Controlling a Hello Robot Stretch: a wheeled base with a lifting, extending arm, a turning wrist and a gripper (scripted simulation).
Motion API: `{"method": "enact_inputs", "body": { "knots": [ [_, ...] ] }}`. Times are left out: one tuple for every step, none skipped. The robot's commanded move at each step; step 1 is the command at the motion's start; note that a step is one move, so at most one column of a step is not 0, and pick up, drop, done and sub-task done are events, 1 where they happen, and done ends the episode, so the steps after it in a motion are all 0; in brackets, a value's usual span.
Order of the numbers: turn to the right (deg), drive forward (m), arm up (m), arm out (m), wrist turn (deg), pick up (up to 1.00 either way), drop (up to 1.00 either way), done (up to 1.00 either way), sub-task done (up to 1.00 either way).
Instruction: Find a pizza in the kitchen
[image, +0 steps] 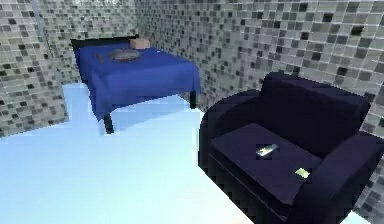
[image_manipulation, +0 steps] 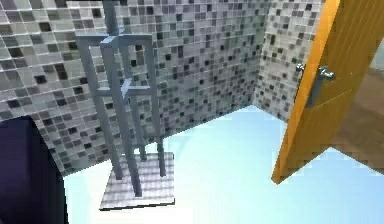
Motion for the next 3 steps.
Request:
{"method": "enact_inputs", "body": {
  "knots": [
    [0.0,0.20,0.00,0.00,0.0,0.00,0.00,0.00,0.00],
    [-30.0,0.00,0.00,0.00,0.0,0.00,0.00,0.00,0.00],
    [0.0,0.60,0.00,0.00,0.0,0.00,0.00,0.00,0.00]
  ]
}}
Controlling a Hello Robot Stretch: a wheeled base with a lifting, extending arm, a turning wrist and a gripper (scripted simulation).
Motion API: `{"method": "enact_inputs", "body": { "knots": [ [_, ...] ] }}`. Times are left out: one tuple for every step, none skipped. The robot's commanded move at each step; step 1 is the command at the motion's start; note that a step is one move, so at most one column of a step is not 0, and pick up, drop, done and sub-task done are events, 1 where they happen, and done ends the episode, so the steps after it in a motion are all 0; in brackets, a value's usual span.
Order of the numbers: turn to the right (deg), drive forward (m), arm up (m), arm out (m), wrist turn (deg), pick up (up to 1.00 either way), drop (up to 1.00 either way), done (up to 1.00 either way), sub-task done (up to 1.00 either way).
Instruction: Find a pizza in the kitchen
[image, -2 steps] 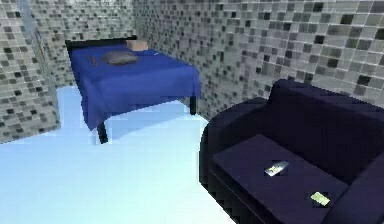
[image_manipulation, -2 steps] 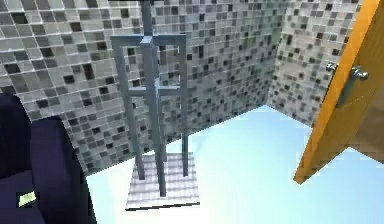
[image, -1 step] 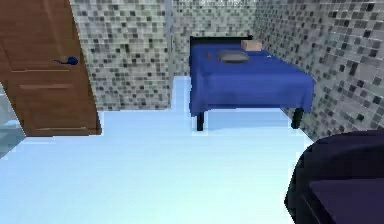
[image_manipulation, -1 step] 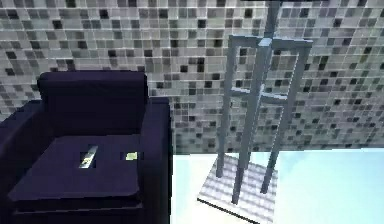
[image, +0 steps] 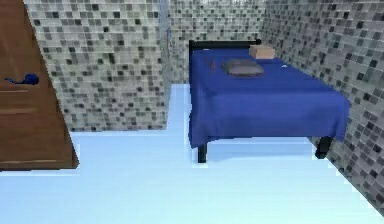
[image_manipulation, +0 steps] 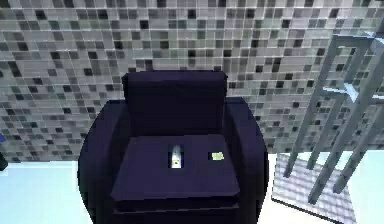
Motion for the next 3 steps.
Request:
{"method": "enact_inputs", "body": {
  "knots": [
    [-45.0,0.00,0.00,0.00,0.0,0.00,0.00,0.00,0.00],
    [-9.0,0.00,0.00,0.00,0.0,0.00,0.00,0.00,0.00],
    [0.0,1.00,0.00,0.00,0.0,0.00,0.00,0.00,0.00]
  ]
}}
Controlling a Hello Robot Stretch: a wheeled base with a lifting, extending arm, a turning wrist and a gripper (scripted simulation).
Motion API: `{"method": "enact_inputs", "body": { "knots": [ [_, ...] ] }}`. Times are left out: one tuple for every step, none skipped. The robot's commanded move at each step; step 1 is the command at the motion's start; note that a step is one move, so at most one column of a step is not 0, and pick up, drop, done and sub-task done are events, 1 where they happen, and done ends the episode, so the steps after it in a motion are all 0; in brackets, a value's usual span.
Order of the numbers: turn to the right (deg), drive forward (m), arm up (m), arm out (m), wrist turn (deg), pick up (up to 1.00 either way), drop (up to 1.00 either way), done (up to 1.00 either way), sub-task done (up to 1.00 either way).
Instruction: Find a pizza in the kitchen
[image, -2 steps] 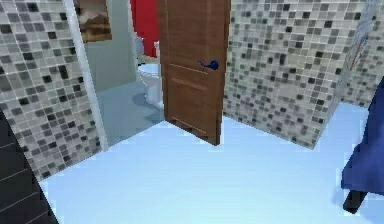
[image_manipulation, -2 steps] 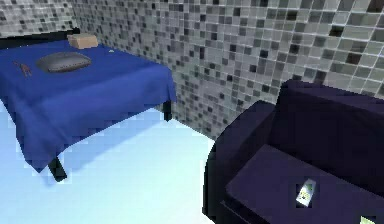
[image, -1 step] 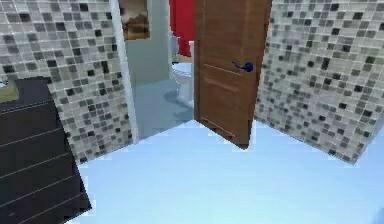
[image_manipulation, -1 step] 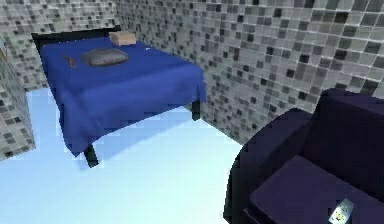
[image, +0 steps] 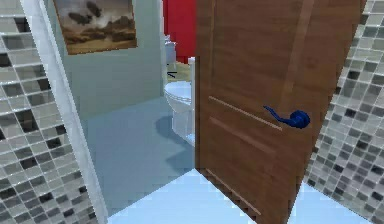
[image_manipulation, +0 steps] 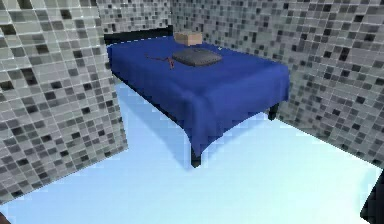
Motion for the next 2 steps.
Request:
{"method": "enact_inputs", "body": {
  "knots": [
    [-3.0,0.00,0.00,0.00,0.0,0.00,0.00,0.00,0.00],
    [0.0,0.50,0.00,0.00,0.0,0.00,0.00,0.00,0.00]
  ]
}}
